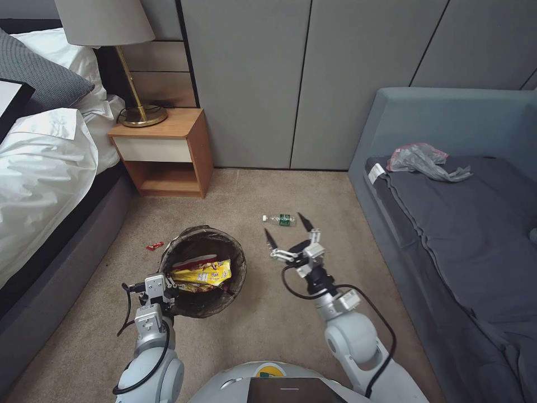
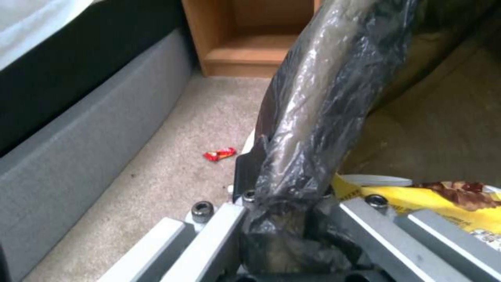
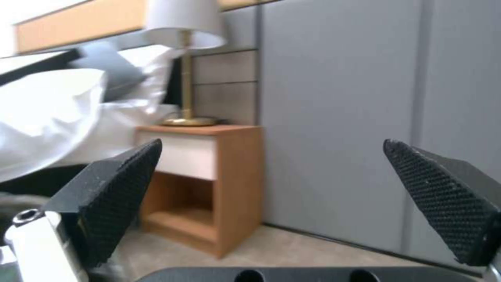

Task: Pick up the trash bin, then pick up the garbage from the floor and place it into the trash bin.

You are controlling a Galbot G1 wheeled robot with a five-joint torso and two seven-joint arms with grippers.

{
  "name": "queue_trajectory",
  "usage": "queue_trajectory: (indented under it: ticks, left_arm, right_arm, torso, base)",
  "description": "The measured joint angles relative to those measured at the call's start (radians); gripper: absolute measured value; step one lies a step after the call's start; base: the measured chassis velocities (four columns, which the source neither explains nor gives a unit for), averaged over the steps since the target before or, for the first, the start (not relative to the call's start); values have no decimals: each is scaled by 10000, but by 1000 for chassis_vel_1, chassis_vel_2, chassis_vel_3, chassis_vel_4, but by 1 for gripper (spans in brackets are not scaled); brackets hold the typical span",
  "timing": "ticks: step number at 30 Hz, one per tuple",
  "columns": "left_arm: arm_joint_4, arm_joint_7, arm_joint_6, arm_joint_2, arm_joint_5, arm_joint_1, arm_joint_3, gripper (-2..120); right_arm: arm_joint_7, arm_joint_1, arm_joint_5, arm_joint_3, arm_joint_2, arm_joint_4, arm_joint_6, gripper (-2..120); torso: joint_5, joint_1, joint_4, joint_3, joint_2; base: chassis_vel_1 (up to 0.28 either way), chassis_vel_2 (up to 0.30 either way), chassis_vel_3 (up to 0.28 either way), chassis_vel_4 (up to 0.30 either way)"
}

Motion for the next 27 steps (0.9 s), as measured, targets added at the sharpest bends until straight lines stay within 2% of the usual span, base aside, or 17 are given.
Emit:
queue_trajectory:
  ticks: [10, 27]
  left_arm:
    - [-50, -12, -2, 52, -184, -146, -110, 0]
    - [-141, -25, -2, 64, -231, -108, -140, 0]
  right_arm:
    - [191, -892, -338, 761, 594, -215, 567, 100]
    - [127, -768, -346, 822, 848, -788, 839, 100]
  torso:
    - [0, 0, 0, 0, 0]
    - [0, -1, 1, 0, 0]
  base:
    - [0, 0, 0, 0]
    - [0, 0, 0, 0]
